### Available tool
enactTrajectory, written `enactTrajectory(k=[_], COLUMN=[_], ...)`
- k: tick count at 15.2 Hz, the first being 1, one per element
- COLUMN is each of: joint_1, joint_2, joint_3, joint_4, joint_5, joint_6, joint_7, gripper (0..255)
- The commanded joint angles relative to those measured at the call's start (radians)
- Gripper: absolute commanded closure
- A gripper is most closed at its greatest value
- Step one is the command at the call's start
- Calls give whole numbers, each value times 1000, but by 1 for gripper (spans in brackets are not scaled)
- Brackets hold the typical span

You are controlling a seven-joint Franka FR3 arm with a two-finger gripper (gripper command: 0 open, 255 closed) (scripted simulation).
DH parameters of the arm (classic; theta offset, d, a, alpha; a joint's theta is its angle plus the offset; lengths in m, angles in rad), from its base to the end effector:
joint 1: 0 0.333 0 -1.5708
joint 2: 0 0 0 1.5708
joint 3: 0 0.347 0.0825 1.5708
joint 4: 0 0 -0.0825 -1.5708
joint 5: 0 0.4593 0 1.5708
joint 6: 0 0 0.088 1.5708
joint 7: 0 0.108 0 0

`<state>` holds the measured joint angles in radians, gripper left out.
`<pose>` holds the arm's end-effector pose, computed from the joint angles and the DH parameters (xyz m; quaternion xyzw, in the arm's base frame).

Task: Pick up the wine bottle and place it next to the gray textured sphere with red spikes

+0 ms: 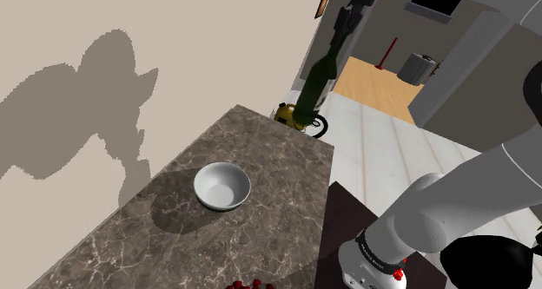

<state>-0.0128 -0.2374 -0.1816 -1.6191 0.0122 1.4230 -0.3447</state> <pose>0.5156 -0.1154 0.7505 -0.9964 -0.0781 -0.0253 0.0213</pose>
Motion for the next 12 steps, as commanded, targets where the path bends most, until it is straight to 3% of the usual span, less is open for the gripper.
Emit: enactTrajectory(k=[1,3,12], joint_1=[0,0,67], joint_2=[14,24,-143], joint_3=[-2,-3,149], joint_4=[44,73,-94], joint_5=[2,4,22], joint_6=[-30,-49,-42], joint_7=[-2,-2,219], gripper=[255,255,255])
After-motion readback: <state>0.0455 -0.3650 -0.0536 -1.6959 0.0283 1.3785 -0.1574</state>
